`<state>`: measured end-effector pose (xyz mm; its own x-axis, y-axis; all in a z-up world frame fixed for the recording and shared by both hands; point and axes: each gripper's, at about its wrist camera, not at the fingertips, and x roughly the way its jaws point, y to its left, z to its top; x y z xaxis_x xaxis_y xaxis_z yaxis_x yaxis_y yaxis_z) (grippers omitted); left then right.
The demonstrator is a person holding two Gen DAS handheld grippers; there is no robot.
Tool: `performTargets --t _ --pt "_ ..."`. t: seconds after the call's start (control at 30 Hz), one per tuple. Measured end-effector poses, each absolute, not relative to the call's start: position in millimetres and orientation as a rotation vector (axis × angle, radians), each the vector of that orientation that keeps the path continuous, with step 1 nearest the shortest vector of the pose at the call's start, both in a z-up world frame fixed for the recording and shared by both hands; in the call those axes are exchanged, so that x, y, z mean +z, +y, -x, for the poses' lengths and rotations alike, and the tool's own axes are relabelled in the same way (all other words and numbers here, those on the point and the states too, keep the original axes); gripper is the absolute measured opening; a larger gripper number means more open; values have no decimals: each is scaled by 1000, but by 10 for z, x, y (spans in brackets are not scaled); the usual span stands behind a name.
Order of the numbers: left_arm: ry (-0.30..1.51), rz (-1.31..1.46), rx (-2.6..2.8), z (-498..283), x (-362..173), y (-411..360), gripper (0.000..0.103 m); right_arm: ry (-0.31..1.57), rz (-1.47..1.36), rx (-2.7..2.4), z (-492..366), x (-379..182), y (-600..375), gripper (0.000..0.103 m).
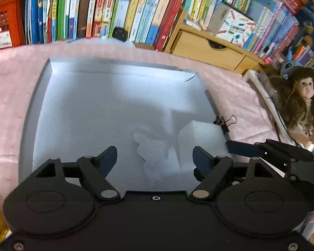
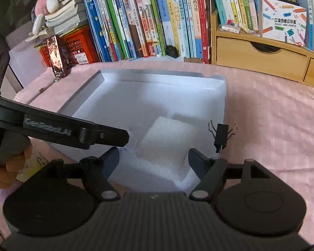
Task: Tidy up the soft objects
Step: 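Open the left gripper releasing the tissue while the right gripper releases the foam block in the box, then move the left gripper to the white plush cat while the right gripper moves to the pink fuzzy cloth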
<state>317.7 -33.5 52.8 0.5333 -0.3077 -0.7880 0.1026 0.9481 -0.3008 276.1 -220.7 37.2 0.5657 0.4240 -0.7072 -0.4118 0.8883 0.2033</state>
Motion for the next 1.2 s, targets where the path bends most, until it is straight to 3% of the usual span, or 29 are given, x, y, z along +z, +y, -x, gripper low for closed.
performTargets --t 0.73,1.2 --pt "764 208 -359 -2069 987 -171 89 614 -23 499 -1857 856 -2348 92" --pt "660 201 -383 -1264 871 -58 92 483 19 430 -1069 759 -2379 97"
